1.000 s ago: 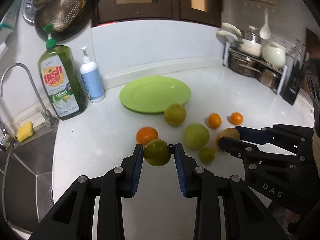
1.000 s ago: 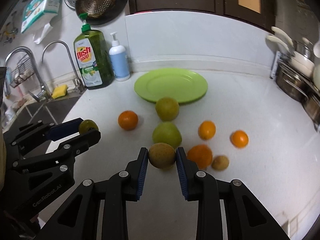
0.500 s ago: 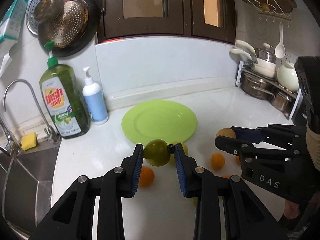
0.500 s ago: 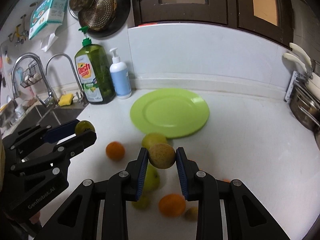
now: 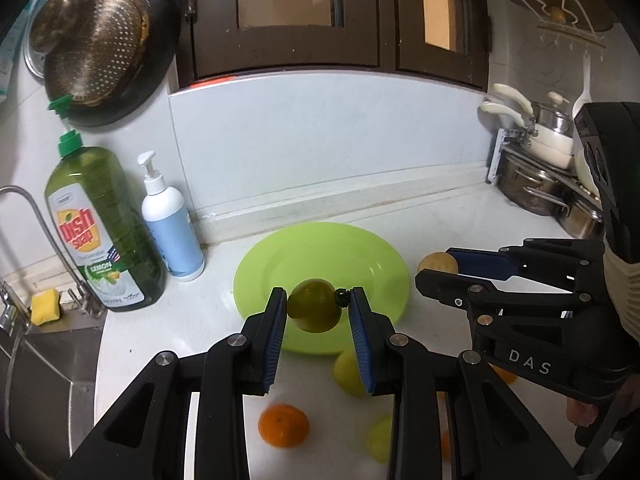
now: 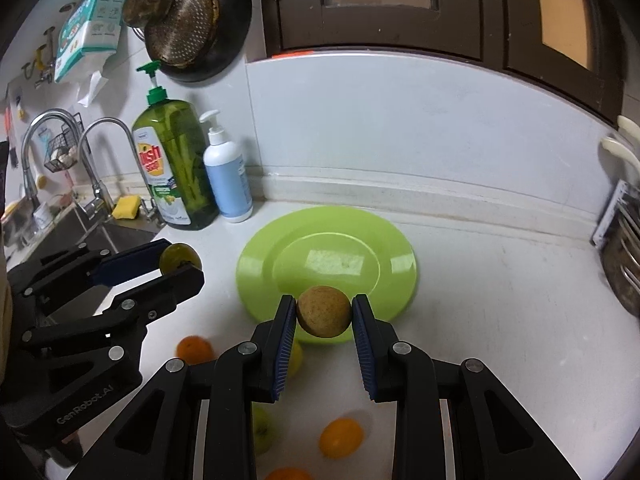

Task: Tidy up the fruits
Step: 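Carry the lime and brown fruit in both grippers over the green plate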

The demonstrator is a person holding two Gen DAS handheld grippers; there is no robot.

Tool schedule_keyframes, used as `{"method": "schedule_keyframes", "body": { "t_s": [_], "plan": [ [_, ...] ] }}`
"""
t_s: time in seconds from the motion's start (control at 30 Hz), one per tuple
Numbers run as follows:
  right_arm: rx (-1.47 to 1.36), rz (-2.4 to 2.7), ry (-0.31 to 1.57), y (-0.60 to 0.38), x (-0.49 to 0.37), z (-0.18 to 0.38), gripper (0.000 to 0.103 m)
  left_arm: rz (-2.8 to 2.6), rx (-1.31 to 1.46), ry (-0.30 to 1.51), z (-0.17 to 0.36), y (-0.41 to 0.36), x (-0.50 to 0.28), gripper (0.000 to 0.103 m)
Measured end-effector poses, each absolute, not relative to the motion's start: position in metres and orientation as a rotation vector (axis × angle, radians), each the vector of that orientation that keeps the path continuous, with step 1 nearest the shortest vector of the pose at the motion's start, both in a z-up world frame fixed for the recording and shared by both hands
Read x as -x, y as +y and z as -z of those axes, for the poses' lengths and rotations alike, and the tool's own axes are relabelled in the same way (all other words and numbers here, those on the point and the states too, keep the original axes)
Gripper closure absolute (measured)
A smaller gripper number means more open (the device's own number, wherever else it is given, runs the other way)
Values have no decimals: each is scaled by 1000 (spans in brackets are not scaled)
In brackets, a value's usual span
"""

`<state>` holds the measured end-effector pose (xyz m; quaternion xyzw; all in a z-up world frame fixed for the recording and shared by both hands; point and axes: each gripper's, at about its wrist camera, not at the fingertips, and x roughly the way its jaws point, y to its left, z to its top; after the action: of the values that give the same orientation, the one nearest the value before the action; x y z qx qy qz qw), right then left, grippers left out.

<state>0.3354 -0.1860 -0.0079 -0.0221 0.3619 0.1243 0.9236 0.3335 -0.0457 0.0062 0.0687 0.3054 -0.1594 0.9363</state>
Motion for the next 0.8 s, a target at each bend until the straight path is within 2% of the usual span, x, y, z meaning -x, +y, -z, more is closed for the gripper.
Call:
{"method": "schedule_keyframes", "body": {
  "t_s": [0.8],
  "plan": [
    [97,-324,998,-187,-446,82,73,355,-143,915,62,-63,-441,71]
  ]
}}
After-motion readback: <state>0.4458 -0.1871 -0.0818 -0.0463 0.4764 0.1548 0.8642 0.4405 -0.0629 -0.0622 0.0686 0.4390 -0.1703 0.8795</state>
